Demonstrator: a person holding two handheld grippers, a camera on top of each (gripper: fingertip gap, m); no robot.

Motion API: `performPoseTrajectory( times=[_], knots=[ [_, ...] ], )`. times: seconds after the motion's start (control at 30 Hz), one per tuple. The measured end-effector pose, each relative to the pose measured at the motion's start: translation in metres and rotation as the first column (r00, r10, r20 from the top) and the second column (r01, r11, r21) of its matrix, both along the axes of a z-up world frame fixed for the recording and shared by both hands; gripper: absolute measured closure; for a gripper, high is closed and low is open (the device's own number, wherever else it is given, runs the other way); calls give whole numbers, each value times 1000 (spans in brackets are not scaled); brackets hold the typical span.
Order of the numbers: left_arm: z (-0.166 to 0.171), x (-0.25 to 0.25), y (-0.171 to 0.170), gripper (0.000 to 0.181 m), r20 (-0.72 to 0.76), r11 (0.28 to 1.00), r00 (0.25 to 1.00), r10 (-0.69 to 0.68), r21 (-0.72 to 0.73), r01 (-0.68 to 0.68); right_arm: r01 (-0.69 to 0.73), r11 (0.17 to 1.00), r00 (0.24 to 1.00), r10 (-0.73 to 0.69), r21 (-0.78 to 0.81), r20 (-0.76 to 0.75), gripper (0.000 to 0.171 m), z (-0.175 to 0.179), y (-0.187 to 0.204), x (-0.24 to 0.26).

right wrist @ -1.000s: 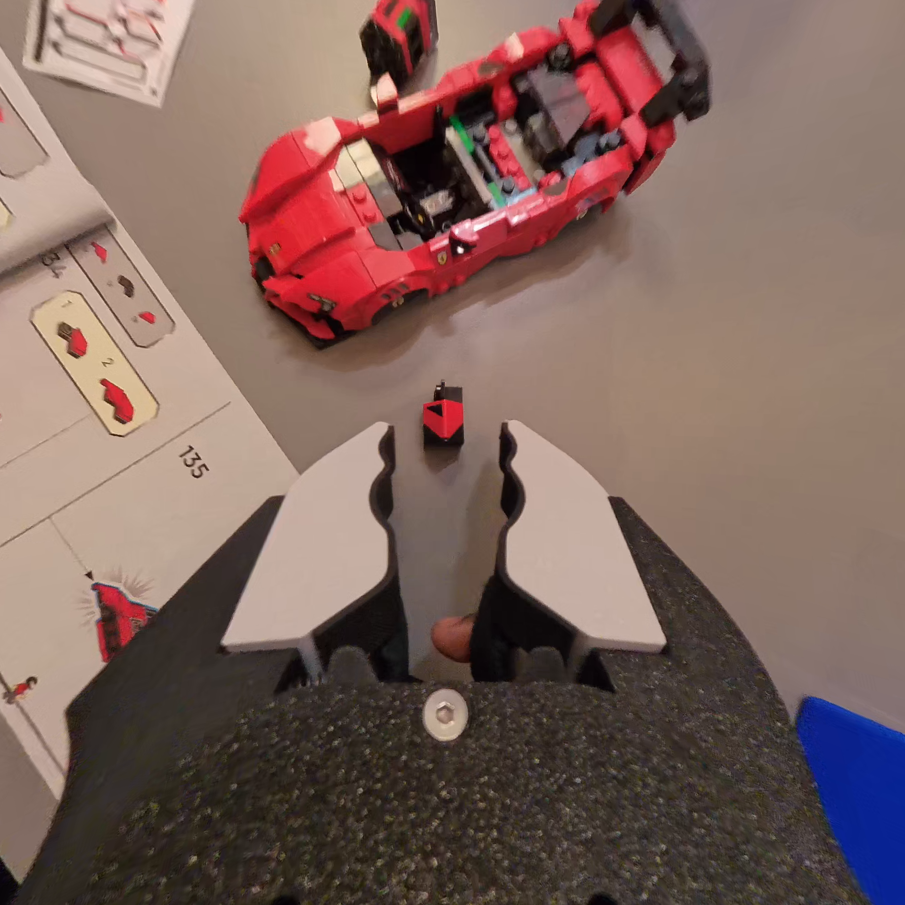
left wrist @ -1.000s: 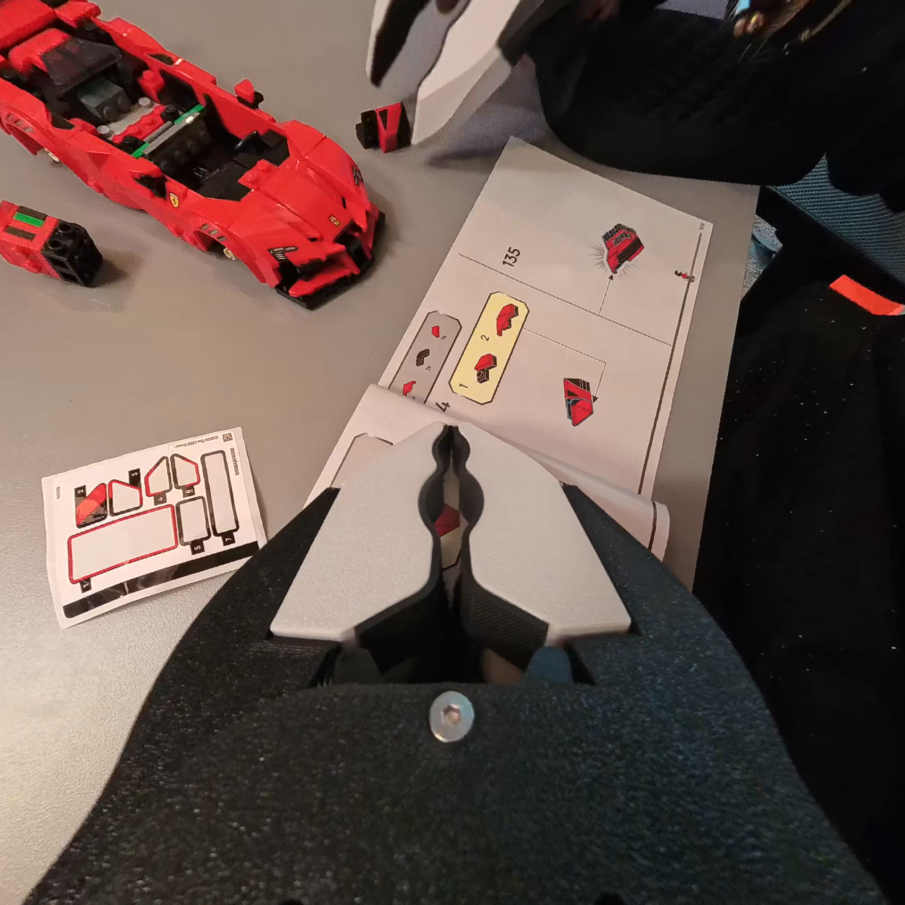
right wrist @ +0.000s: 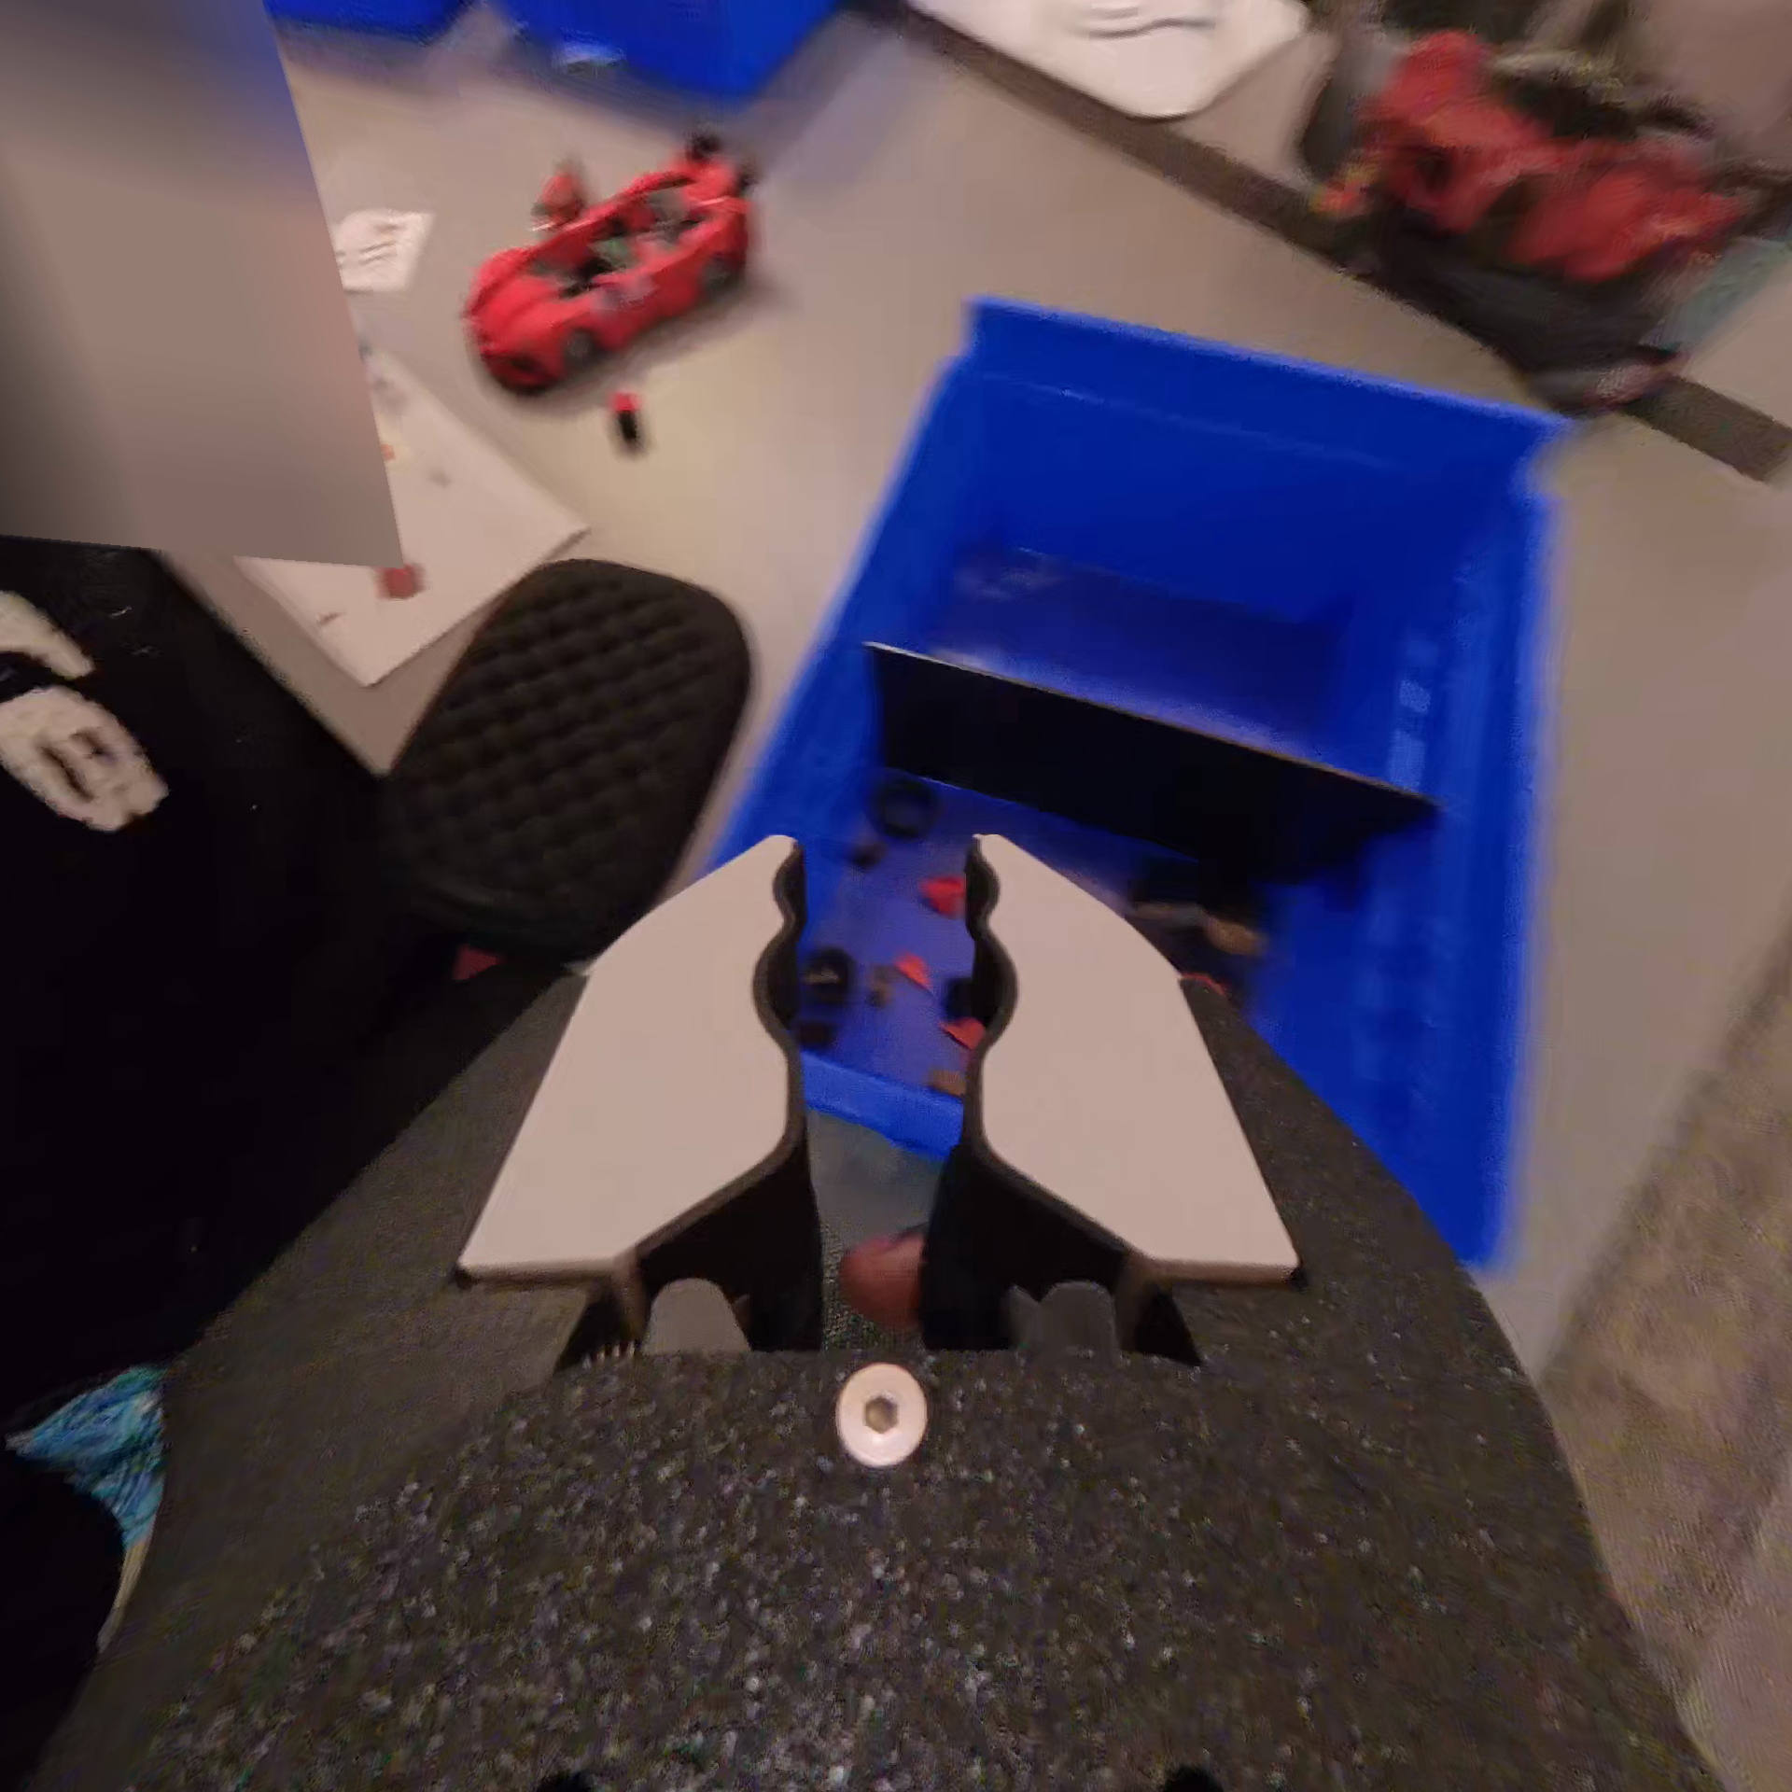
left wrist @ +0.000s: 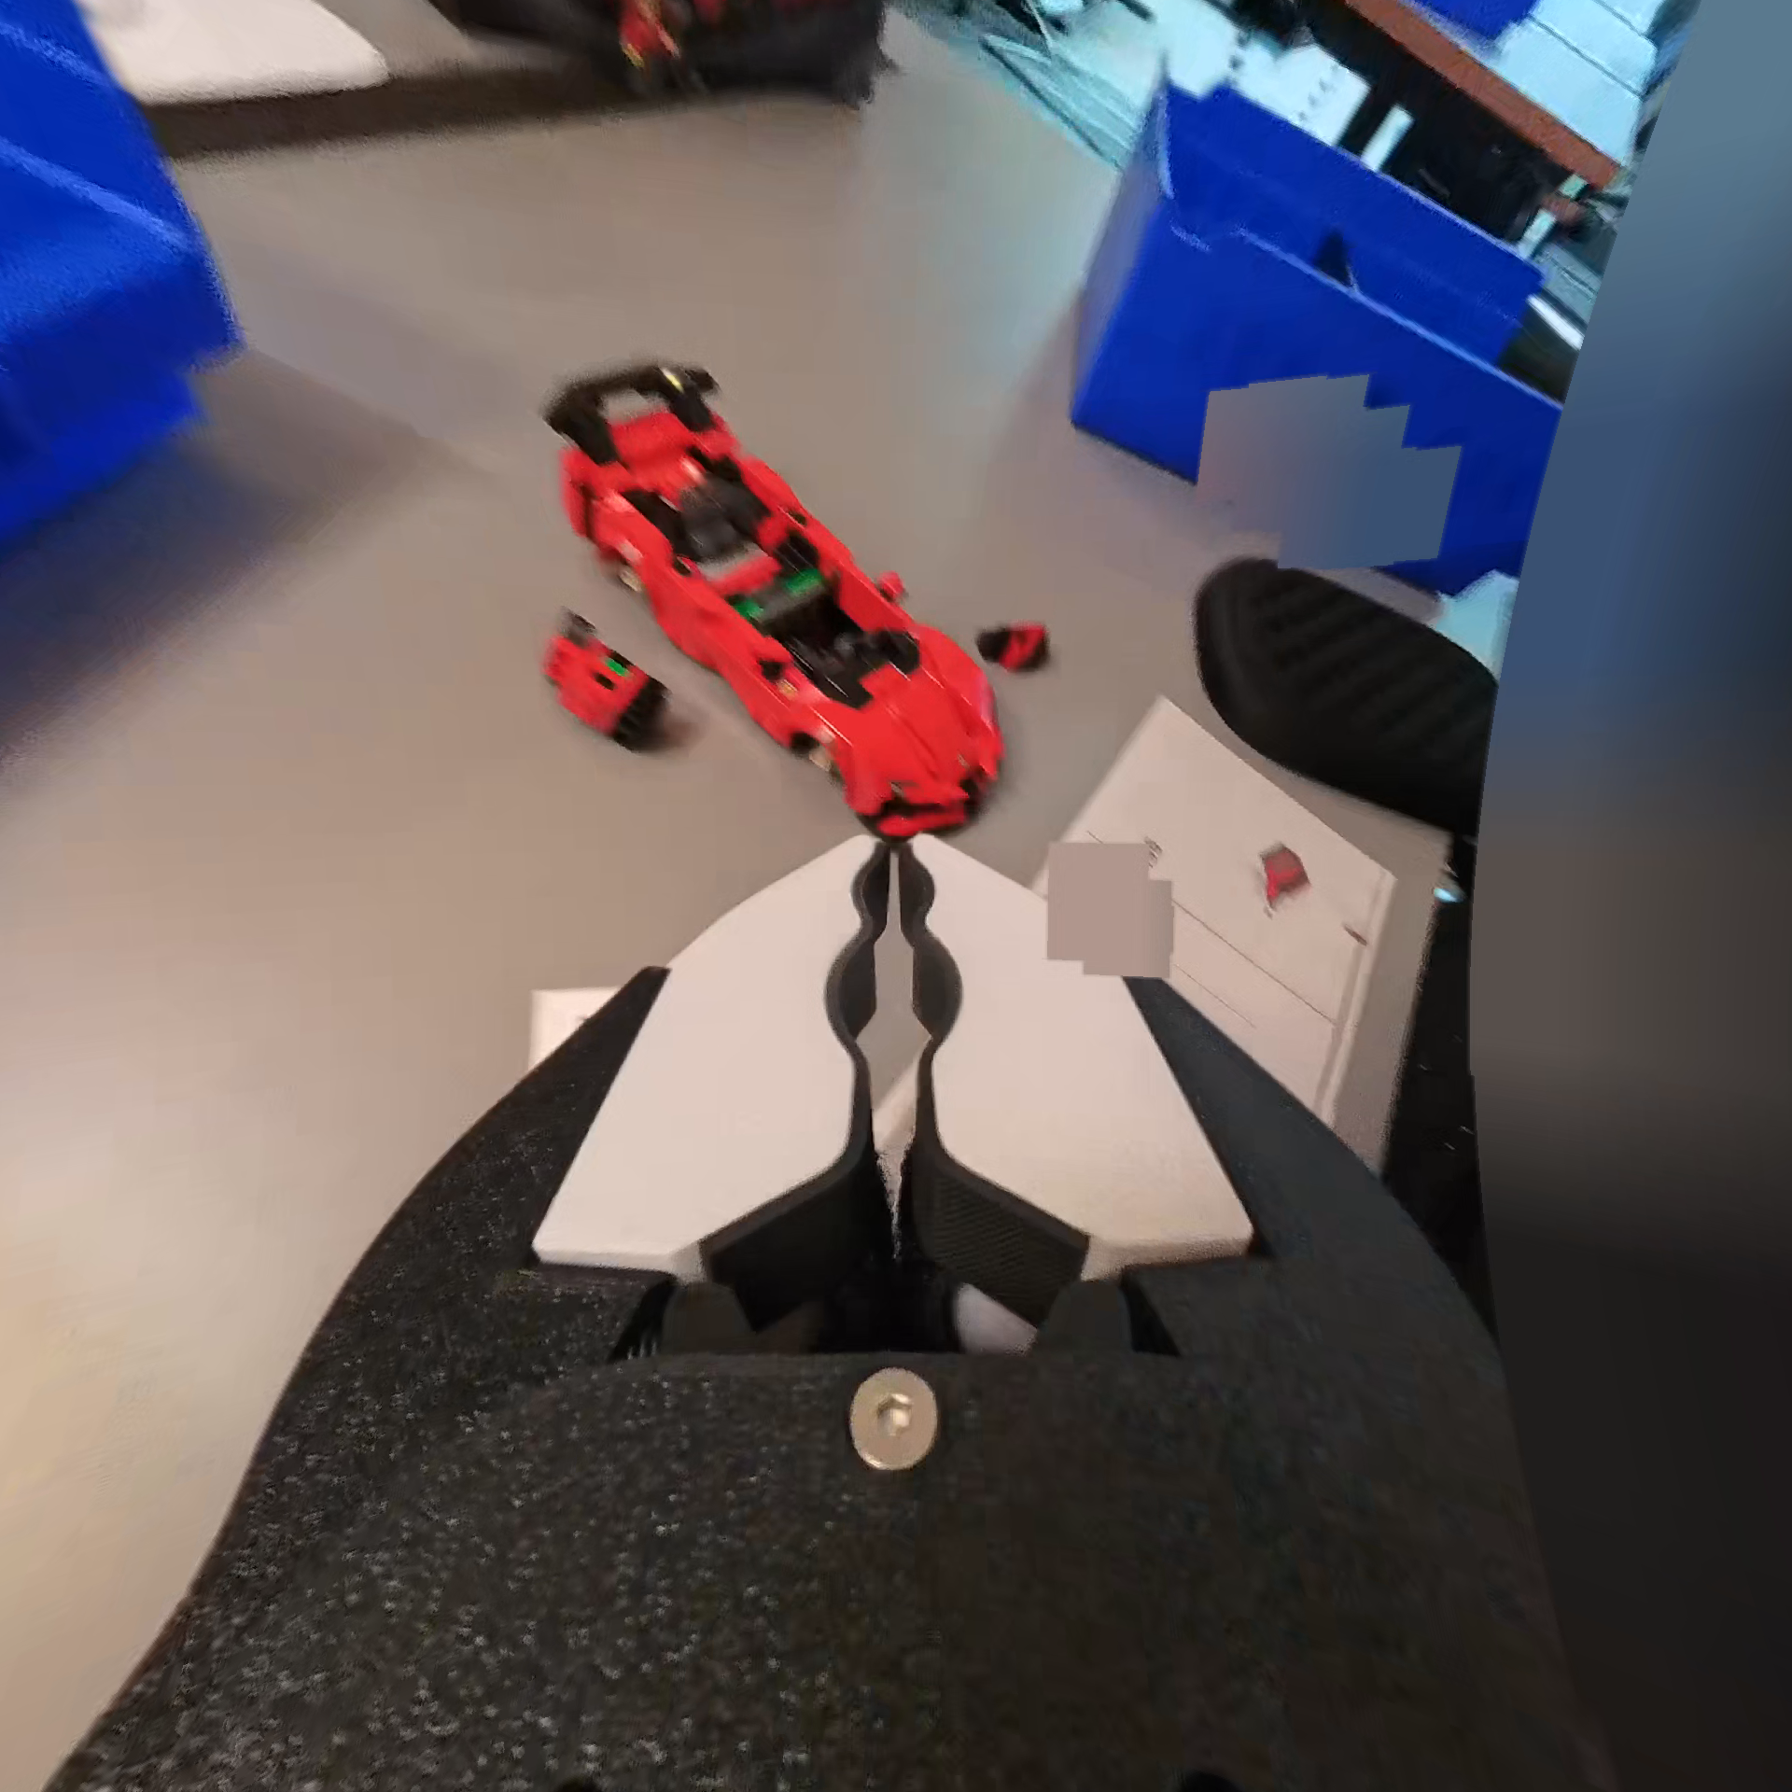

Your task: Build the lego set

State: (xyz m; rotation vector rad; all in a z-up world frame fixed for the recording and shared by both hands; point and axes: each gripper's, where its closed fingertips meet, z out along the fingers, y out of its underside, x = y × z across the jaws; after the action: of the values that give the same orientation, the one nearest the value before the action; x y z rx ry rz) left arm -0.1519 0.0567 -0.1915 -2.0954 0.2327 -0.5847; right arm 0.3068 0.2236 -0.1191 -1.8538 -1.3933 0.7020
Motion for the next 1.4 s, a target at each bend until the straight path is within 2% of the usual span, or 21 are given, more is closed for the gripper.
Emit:
performPoseTrajectory(
  times=[0.03,0.1,0.2,0.27,0.33,0.43,0.53,0.6,0.67,0.8,0.9,0.97,1.1,1.27,1.33,1.4],
  knots=[
    [6,-9,6,179,-19,999,999,37,22,-37,61,998,998,-61,1,26,143,0,15,18],
    [17,-24,17,179,-55,993,993,106,59,-103,95,995,984,-90,-23,154,145,-16,31,41],
    [34,-37,34,180,-76,978,981,178,126,-167,22,996,931,9,-82,364,156,-48,36,40],
    [41,-38,44,180,-82,971,977,197,157,-182,-33,993,850,86,-111,519,164,-78,39,35],
    [42,-35,51,180,-84,969,976,199,166,-184,-64,986,747,149,-153,648,165,-109,41,34],
    [38,-29,57,180,-84,973,979,184,154,-169,-32,983,642,158,-180,750,155,-137,50,40],
    [30,-27,59,180,-91,979,980,174,127,-162,1,975,670,165,-223,724,150,-147,53,34],
    [24,-27,59,179,-99,981,980,172,106,-161,40,976,663,135,-216,737,137,-153,58,36],
    [21,-28,58,179,-101,983,981,168,94,-159,63,973,665,127,-224,736,135,-158,59,36],
    [18,-30,58,179,-101,983,981,168,90,-159,92,966,731,101,-244,675,145,-157,58,25],
    [13,-32,56,179,-107,984,980,169,81,-161,98,974,716,74,-204,695,147,-158,59,26],
    [11,-33,53,179,-103,983,980,170,80,-162,96,979,707,59,-177,704,155,-159,60,28],
    [11,-35,46,179,-100,983,981,167,96,-158,84,985,731,44,-154,681,163,-158,62,26],
    [17,-31,33,179,-121,983,983,138,140,-120,101,991,826,-36,-85,563,171,-123,69,22],
    [20,-30,27,179,-137,981,983,126,166,-103,99,988,829,-19,-114,558,160,-118,66,24],
    [21,-28,21,179,-136,977,984,115,193,-87,109,982,786,10,-155,618,151,-127,62,31]
  ],
)
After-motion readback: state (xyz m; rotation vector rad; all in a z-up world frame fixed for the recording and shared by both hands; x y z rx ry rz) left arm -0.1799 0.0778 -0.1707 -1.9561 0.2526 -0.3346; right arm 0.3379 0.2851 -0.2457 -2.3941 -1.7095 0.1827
